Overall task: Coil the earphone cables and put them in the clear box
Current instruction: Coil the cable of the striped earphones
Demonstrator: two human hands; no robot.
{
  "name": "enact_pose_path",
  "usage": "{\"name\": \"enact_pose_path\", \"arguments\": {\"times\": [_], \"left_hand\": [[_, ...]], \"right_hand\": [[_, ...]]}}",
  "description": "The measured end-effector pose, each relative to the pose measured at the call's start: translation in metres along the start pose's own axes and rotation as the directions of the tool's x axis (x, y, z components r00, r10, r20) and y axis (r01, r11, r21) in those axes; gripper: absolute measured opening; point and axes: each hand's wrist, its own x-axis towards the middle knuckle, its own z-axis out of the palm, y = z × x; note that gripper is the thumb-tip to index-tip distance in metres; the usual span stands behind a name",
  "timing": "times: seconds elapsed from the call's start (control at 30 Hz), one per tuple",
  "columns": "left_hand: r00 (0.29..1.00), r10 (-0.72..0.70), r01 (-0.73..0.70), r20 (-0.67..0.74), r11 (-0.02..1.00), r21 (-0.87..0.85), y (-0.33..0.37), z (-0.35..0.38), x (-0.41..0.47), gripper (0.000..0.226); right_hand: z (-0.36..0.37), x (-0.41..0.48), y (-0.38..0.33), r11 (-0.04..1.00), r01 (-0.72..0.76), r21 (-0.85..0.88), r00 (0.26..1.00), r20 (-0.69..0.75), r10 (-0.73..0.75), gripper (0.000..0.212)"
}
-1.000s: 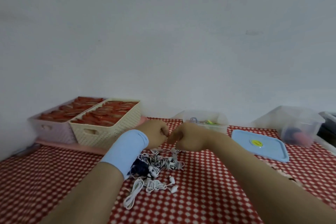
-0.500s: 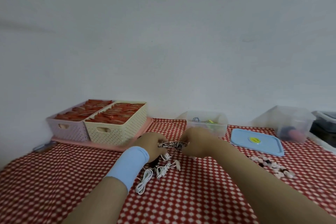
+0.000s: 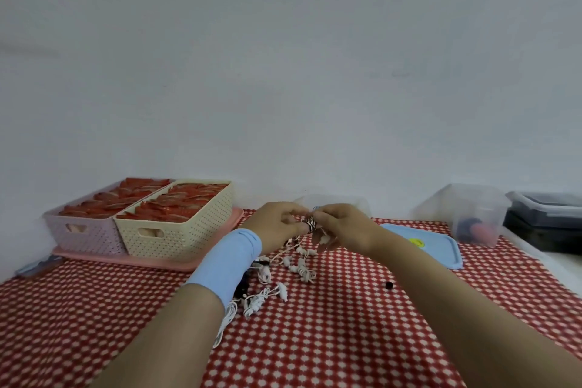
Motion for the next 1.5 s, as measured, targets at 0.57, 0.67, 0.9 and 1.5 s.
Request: {"name": "enact_pose_path", "arguments": {"times": [0.57, 0.67, 0.9, 1.5], "left_hand": [[0.996, -0.030, 0.028, -0.084, 0.999, -0.029, -0.002, -0.021, -0.007, 0.015], [0.999, -0.040, 0.039, -0.013, 0.999, -0.036, -0.005, -0.025, -0.009, 0.035], [0.998, -0.054, 0.051, 0.042, 0.996, 0.067, 0.005, -0.007, 0.003, 0.039], [0.958, -0.195, 0.109, 0.210, 0.926, 0.361, 0.005, 0.013, 0.000, 0.074]], "right_hand": [[0.009, 0.009, -0.009, 0.985, 0.083, 0.154, 0.996, -0.047, -0.076, 0.021], [0.011, 0.010, -0.009, 0.983, 0.105, 0.149, 0.994, -0.052, -0.098, 0.025], [0.001, 0.002, -0.001, 0.977, 0.126, 0.174, 0.985, -0.136, -0.103, 0.023], [-0.013, -0.013, 0.021, 0.989, 0.026, 0.143, 0.982, -0.189, 0.001, 0.020]]}}
